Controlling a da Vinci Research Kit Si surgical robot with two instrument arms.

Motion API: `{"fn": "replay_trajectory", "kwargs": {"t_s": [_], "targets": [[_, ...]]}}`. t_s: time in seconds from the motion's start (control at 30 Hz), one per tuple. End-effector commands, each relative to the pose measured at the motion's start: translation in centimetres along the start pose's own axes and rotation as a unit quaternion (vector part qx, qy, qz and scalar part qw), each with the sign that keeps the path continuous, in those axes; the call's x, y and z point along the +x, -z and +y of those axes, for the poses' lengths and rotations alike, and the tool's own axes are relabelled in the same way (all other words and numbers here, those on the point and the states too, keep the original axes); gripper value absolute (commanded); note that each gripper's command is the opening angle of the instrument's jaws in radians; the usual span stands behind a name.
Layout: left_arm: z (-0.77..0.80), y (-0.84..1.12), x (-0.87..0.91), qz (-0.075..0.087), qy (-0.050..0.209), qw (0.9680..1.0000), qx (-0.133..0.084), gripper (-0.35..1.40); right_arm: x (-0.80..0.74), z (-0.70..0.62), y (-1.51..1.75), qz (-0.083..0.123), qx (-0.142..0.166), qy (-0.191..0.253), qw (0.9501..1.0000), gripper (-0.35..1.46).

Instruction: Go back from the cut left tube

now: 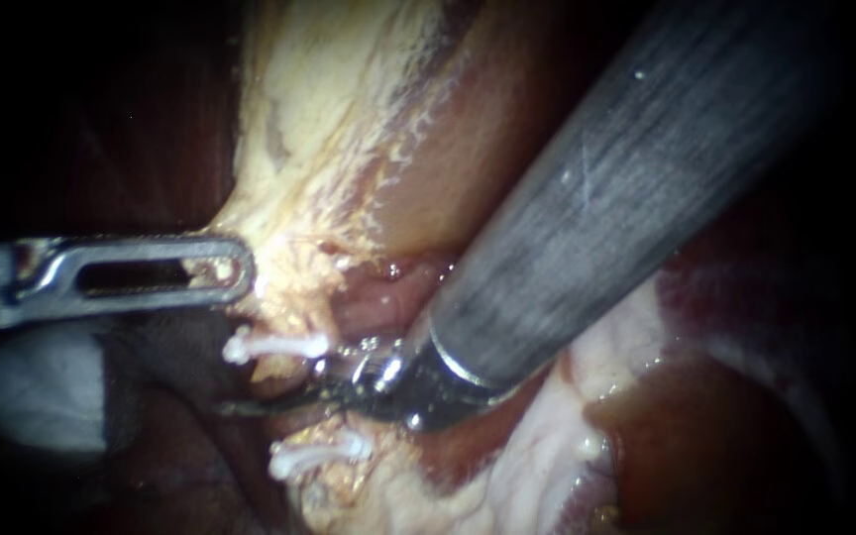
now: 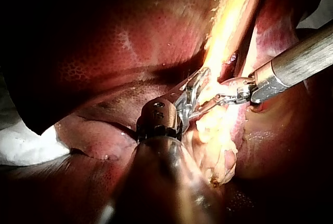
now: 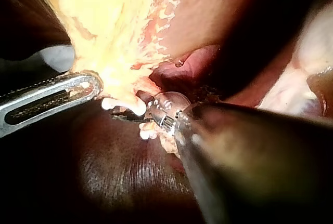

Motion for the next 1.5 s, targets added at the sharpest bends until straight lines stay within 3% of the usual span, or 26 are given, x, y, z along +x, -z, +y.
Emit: {"fn": "replay_trajectory", "kwargs": {"t_s": [0.03,0.3,0.37,0.53,0.93,1.1,1.17,1.33,1.5], "targets": [[0.0,0.0,0.0,0.0,0.0,1.0,0.0,-0.35,0.01,-0.01,0.01,-0.003,-0.001,0.0,1.0,-0.35],[0.01,0.0,0.0,0.0,0.0,1.0,0.0,-0.35,0.02,-0.04,0.07,-0.005,0.001,0.0,1.0,-0.35],[0.01,0.0,0.0,0.0,0.0,1.0,0.0,-0.35,0.02,-0.05,0.08,-0.006,0.0,0.0,1.0,0.05],[0.01,0.0,0.0,0.0,0.0,1.0,0.0,-0.35,0.02,-0.06,0.08,-0.002,-0.011,0.0,0.9999,0.67],[0.01,0.0,0.0,0.0,0.0,1.0,0.0,-0.35,0.0,-0.09,0.1,-0.001,-0.009,-0.002,1.0,0.79],[0.02,0.0,0.0,-0.001,0.0,1.0,0.0,-0.35,-0.07,-0.21,0.18,0.0,-0.003,0.022,0.9998,0.84],[0.03,0.0,-0.01,-0.001,0.0,1.0,0.0,-0.35,-0.1,-0.28,0.24,0.004,0.002,0.045,0.999,0.94],[0.04,0.0,-0.01,0.0,-0.001,1.0,0.0,-0.35,-0.24,-0.42,0.42,0.022,0.013,0.121,0.9924,1.24],[0.05,0.0,-0.01,-0.001,-0.001,1.0,-0.001,-0.35,-0.38,-0.47,0.69,0.038,0.001,0.169,0.9849,1.33]]}}
